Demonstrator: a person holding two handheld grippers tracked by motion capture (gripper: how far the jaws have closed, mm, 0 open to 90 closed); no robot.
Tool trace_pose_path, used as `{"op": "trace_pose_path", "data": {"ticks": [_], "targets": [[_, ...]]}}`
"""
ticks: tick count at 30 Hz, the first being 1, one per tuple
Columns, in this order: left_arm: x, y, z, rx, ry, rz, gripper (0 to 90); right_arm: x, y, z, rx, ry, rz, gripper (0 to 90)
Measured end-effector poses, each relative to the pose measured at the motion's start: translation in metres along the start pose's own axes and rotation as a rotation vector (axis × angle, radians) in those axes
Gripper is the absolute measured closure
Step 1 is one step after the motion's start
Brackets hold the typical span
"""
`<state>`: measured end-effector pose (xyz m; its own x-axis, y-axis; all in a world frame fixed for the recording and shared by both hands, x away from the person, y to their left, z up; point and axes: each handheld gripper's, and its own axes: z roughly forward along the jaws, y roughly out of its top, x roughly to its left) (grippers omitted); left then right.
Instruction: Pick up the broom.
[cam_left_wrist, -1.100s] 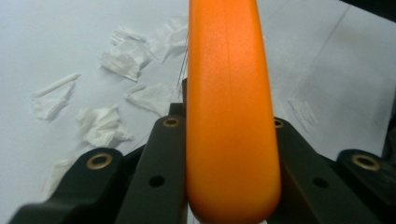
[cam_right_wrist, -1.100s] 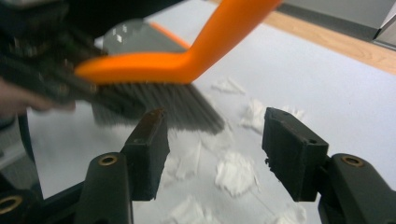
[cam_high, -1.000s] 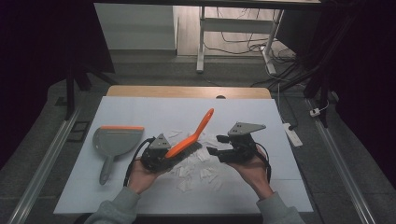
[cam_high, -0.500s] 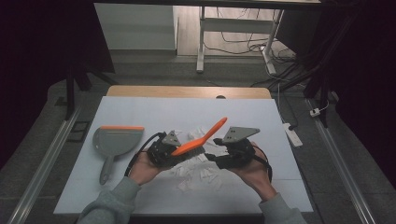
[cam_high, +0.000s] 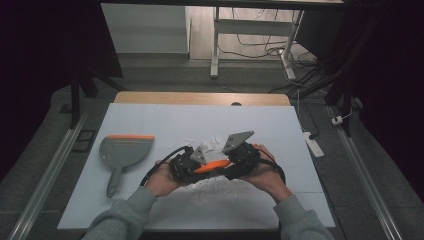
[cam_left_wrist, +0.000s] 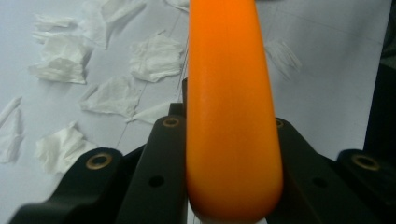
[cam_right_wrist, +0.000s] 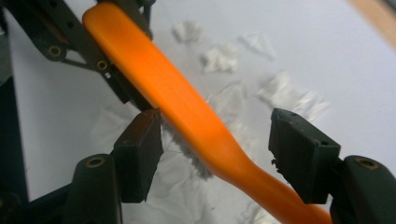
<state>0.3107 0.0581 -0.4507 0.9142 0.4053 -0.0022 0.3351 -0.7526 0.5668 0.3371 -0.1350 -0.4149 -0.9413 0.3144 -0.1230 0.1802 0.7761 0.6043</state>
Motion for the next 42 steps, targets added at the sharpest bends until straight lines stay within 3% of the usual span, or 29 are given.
{"op": "trace_pose_path", "data": {"ticks": [3,4,8,15,17,18,19,21,23,24,27,34,42], "targets": [[-0.001,0.002,0.000,0.002,-0.010,0.011,79.8,0.001,-0.001,0.005,0.027,0.026,-0.008,37.8],[-0.001,0.003,0.000,0.005,-0.013,0.018,79.8,0.002,-0.003,0.007,0.048,0.025,-0.019,43.9],[-0.002,0.006,0.000,0.018,-0.028,0.049,79.8,0.001,-0.006,0.007,0.049,0.056,-0.029,50.0],[0.001,0.008,0.006,0.026,-0.123,0.054,74.7,0.004,-0.020,0.007,0.105,0.145,-0.080,64.2],[0.005,0.006,0.005,-0.001,-0.090,0.028,71.0,0.005,-0.023,0.006,0.104,0.146,-0.073,66.5],[0.007,0.004,0.003,-0.009,-0.077,0.017,56.6,0.007,-0.029,0.004,0.075,0.163,-0.043,69.4],[0.008,0.003,0.002,-0.021,-0.061,0.006,50.5,0.007,-0.030,0.002,0.061,0.159,-0.027,69.7],[0.009,0.000,-0.003,-0.046,-0.017,-0.023,42.3,0.007,-0.033,-0.002,0.058,0.128,-0.020,69.8],[0.008,-0.002,-0.010,-0.077,0.032,-0.035,38.0,0.007,-0.034,-0.004,0.052,0.126,-0.013,69.8],[0.007,-0.004,-0.013,-0.093,0.053,-0.045,32.5,0.005,-0.037,-0.007,0.034,0.120,0.011,69.8],[0.007,-0.014,-0.025,-0.132,0.118,-0.086,30.8,0.004,-0.039,-0.010,0.022,0.109,0.026,69.8],[0.007,-0.060,-0.043,-0.207,0.192,-0.220,29.4,-0.003,-0.046,-0.019,-0.032,0.044,0.088,69.8],[0.008,-0.105,-0.055,-0.227,0.245,-0.283,29.5,-0.009,-0.047,-0.024,-0.063,0.008,0.146,69.9]]}}
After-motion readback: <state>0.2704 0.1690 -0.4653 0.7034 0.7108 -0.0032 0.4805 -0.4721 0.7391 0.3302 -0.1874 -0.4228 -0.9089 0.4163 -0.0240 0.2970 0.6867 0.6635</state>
